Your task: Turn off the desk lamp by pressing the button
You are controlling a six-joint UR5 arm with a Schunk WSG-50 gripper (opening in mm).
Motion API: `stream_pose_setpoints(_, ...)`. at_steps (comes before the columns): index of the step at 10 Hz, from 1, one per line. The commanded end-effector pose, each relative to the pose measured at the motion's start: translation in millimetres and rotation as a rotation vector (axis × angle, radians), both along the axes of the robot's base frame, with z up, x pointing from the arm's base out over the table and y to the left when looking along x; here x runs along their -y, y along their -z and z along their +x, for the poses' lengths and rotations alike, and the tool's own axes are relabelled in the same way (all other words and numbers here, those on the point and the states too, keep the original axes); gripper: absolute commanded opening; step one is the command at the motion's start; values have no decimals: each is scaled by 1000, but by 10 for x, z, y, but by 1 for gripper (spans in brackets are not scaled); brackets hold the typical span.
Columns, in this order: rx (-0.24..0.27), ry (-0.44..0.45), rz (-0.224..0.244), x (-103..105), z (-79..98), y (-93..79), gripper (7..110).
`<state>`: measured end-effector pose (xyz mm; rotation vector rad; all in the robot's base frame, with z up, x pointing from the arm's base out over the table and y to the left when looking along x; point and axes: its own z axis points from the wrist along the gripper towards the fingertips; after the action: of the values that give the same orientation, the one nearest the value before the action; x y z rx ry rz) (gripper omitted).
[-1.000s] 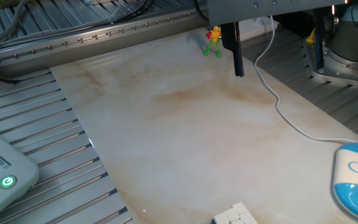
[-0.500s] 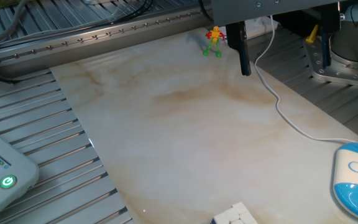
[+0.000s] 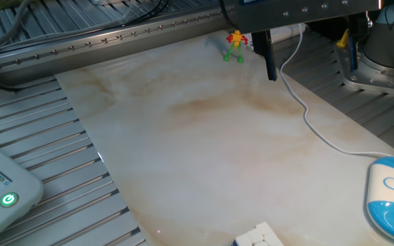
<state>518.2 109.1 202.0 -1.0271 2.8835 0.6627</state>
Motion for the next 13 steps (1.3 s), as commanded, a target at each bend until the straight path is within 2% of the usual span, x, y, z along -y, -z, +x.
stream_pose_setpoints(1,-54,-144,-12,2,-203,70,88)
stream_pose_setpoints(2,-57,-163,-4,-30,-227,74,88)
stream_pose_setpoints(4,-34,-148,59,-233,-174,54,88)
stream_pose_setpoints(6,-39,-73,98,-428,-121,57,88)
stream_pose_setpoints(8,-55,21,69,-445,-97,171,88)
stream_pose_setpoints(10,-62,44,-91,-114,-156,374,88)
stream_pose_setpoints(11,-63,69,-122,-78,-196,427,88)
stream_pose_setpoints(13,-42,86,-114,-129,-227,514,88)
